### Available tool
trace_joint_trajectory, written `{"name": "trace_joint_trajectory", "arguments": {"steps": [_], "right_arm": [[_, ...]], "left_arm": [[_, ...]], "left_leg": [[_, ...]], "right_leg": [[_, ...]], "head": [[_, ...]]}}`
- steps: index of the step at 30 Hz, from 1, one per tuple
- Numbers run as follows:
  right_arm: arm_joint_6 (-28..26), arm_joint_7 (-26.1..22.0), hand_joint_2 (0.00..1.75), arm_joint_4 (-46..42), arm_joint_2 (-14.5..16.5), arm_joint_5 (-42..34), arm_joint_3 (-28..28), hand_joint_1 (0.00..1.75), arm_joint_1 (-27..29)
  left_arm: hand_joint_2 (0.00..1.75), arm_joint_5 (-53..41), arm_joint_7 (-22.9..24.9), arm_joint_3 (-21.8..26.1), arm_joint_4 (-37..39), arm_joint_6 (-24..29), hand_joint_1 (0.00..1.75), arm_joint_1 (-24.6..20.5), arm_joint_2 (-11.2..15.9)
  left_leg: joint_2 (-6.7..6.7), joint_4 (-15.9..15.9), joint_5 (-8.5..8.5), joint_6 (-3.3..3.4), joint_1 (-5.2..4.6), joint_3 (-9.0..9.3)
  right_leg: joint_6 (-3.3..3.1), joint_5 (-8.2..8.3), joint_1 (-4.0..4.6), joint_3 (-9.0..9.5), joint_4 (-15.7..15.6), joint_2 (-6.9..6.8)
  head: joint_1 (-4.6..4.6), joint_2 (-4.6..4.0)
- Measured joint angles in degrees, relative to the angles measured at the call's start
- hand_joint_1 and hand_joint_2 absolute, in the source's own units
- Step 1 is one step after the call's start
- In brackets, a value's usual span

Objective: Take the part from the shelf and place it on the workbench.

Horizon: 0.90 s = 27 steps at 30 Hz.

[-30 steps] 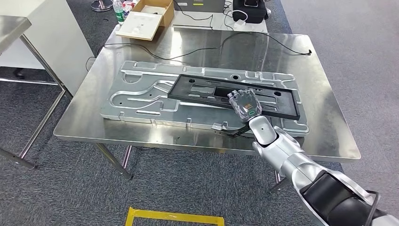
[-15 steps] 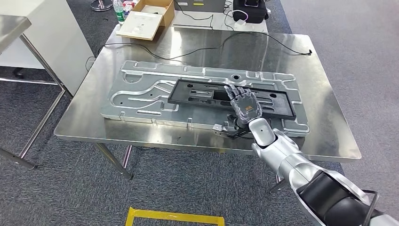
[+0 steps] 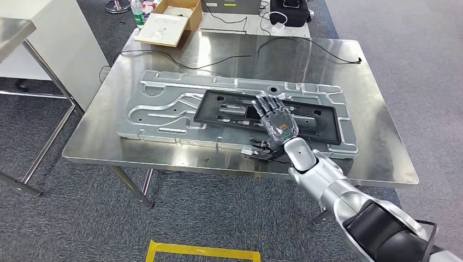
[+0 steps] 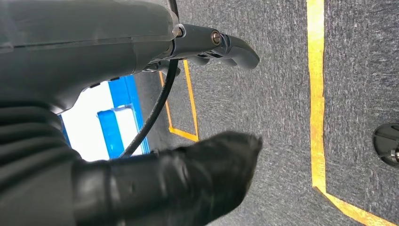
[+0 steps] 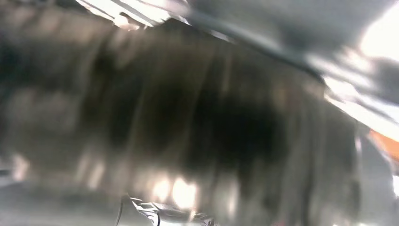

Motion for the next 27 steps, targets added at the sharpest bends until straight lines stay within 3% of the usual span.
{"name": "trace_joint_trajectory", "arguments": {"steps": [7, 17, 24, 26, 27], "right_arm": [[2.12, -2.29, 0.0, -9.63, 1.18, -1.34, 0.76, 0.0, 1.57], [6.21, -3.91, 0.0, -27.85, 2.54, -4.99, 6.65, 0.0, 3.1], [7.16, -5.0, 0.0, -36.8, 2.62, -8.95, 11.2, 0.0, 4.39], [7.54, -5.39, 0.0, -38.38, 2.6, -9.99, 12.09, 0.0, 4.64], [7.7, -5.68, 0.0, -39.13, 2.59, -10.62, 12.63, 0.0, 4.91]], "left_arm": [[0.0, 0.2, 0.09, 0.3, 0.0, -0.09, 0.0, 0.07, -0.09], [0.0, 0.4, -0.08, 1.17, 0.01, -0.08, 0.0, 0.11, -0.36], [0.0, 0.51, -0.02, 1.41, 0.01, 0.13, 0.0, 0.14, -0.43], [0.0, 0.54, 0.07, 1.46, 0.02, 0.2, 0.0, 0.12, -0.51], [0.0, 0.54, 0.15, 1.49, 0.02, 0.29, 0.0, 0.13, -0.56]], "left_leg": [[0.07, 0.0, 0.0, -0.01, 0.01, -0.01], [0.13, 0.04, -0.02, 0.0, -0.02, 0.07], [0.2, 0.14, 0.26, 0.47, -0.28, 0.07], [0.49, -0.56, 1.07, 0.94, 0.13, 0.3], [0.67, -0.9, 1.38, 1.15, 0.36, 0.35]], "right_leg": [[0.0, 0.0, 0.0, 0.03, 0.04, 0.1], [0.01, 0.01, 0.01, 0.05, 0.01, 0.15], [0.54, 0.38, -0.23, 0.12, -0.2, 0.25], [1.0, -0.6, -0.14, -0.27, 0.79, 0.14], [1.24, -2.08, -0.16, -1.07, 2.72, 0.06]], "head": [[0.0, 0.0], [0.0, 0.0], [0.0, 0.0], [0.03, 0.0], [0.05, 0.0]]}}
